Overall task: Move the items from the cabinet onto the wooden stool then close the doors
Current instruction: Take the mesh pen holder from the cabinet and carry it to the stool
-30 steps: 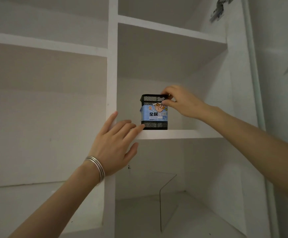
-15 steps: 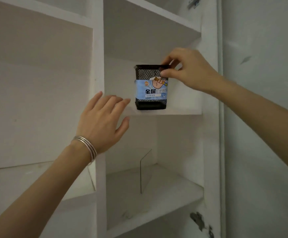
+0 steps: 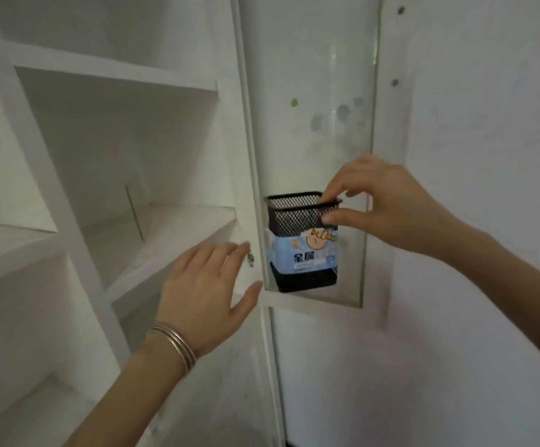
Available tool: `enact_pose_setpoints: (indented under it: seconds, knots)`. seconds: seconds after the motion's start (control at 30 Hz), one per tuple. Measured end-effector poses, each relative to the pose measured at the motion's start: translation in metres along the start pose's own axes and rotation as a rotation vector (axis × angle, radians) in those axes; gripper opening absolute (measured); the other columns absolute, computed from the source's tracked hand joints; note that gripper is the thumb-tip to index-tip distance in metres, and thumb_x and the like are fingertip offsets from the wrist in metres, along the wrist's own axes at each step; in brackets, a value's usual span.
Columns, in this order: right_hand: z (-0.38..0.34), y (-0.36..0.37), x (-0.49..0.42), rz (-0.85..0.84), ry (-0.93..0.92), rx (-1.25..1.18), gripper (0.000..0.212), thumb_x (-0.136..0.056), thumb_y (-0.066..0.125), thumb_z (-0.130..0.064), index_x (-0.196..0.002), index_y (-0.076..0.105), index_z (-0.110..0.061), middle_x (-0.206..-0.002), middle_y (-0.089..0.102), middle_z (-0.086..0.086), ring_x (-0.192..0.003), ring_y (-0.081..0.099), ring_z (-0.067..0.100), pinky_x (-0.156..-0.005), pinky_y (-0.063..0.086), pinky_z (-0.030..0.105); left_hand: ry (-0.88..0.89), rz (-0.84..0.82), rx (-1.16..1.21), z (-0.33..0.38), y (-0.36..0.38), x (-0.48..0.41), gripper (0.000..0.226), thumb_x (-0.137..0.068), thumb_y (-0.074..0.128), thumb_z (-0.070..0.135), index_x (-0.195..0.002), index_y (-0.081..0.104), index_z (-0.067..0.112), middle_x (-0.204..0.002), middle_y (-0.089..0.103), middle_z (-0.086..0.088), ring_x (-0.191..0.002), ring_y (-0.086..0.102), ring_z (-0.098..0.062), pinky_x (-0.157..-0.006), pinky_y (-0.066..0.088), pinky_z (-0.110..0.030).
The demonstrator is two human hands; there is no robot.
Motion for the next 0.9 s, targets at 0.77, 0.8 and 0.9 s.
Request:
enact_pose_setpoints:
  seconds: [0.77, 0.8, 0.9]
  knots:
    - [-0.228, -0.310, 0.602, -0.006, 1.323, 0.752, 0.012, -0.070, 0.079, -0.018, -0.078, 0.070, -0.020, -0.083, 0.058, -0.012, -0.080, 0.049, 0.011, -0.065, 0.044, 0.027, 0.976, -0.274, 0.935, 0.593, -0.078, 0.190, 0.056, -0.084, 0.037, 0.051, -0.110, 0.068, 0.012, -0.095, 0.067, -0.001, -0.085, 0.063, -0.021, -0.080, 0.052, -0.040]
    - [-0.248, -0.323, 0.620, 0.016, 1.358, 0.771, 0.011, -0.070, 0.079, -0.018, -0.077, 0.070, -0.019, -0.082, 0.058, -0.011, -0.079, 0.049, 0.011, -0.065, 0.043, 0.026, 1.018, -0.264, 0.947, 0.614, -0.093, 0.203, 0.057, -0.084, 0.037, 0.051, -0.112, 0.067, 0.012, -0.097, 0.067, -0.001, -0.089, 0.063, -0.021, -0.082, 0.051, -0.041]
    - [-0.305, -0.358, 0.670, 0.060, 1.460, 0.833, 0.011, -0.071, 0.079, -0.018, -0.078, 0.070, -0.019, -0.081, 0.057, -0.012, -0.080, 0.050, 0.014, -0.063, 0.046, 0.035, 1.117, -0.239, 0.977, 0.672, -0.139, 0.233, 0.058, -0.084, 0.037, 0.052, -0.115, 0.066, 0.012, -0.102, 0.067, -0.003, -0.096, 0.062, -0.023, -0.088, 0.049, -0.043]
Point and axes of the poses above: each hand's wrist, its own x-axis away from the middle knuckle, its own y-axis out of the palm, z = x × y, the point moved 6 cm from there along -x, towards the middle knuckle
